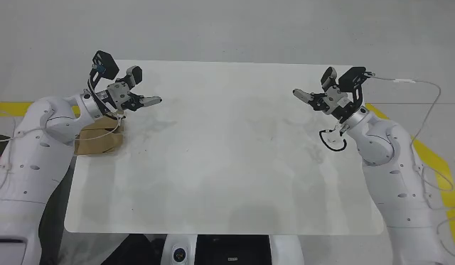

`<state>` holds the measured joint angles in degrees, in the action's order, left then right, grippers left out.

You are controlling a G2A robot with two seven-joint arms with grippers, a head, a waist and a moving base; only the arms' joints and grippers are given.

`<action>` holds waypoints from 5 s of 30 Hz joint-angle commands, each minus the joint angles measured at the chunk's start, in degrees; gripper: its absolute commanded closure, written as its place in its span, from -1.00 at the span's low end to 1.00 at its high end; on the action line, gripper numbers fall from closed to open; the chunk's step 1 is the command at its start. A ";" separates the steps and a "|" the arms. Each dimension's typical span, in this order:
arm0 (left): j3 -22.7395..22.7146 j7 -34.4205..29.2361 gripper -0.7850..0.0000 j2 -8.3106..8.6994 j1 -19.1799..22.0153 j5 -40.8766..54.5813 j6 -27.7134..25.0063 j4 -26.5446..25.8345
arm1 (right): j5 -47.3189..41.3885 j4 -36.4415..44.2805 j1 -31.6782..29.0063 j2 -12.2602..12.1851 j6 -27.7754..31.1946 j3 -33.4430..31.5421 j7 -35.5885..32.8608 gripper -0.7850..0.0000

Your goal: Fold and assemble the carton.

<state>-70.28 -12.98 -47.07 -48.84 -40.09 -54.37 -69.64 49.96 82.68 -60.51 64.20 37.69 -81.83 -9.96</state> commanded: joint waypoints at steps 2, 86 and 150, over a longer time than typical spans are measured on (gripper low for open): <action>0.00 0.00 -1.00 0.00 0.00 0.00 0.00 0.00 | 0.00 0.00 0.00 0.00 0.00 0.00 0.00 -1.00; -19.12 -33.10 -1.00 5.09 -4.25 55.27 25.70 41.57 | 0.00 0.00 0.00 0.00 0.00 0.00 0.00 -1.00; 0.21 -54.93 1.00 -4.32 17.47 66.01 20.90 27.32 | 0.00 0.00 0.00 0.00 0.00 0.00 0.00 -1.00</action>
<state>-71.52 -67.47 -50.84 -32.53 25.90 -33.17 -42.51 49.96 82.68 -60.51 64.20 37.69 -81.83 -9.96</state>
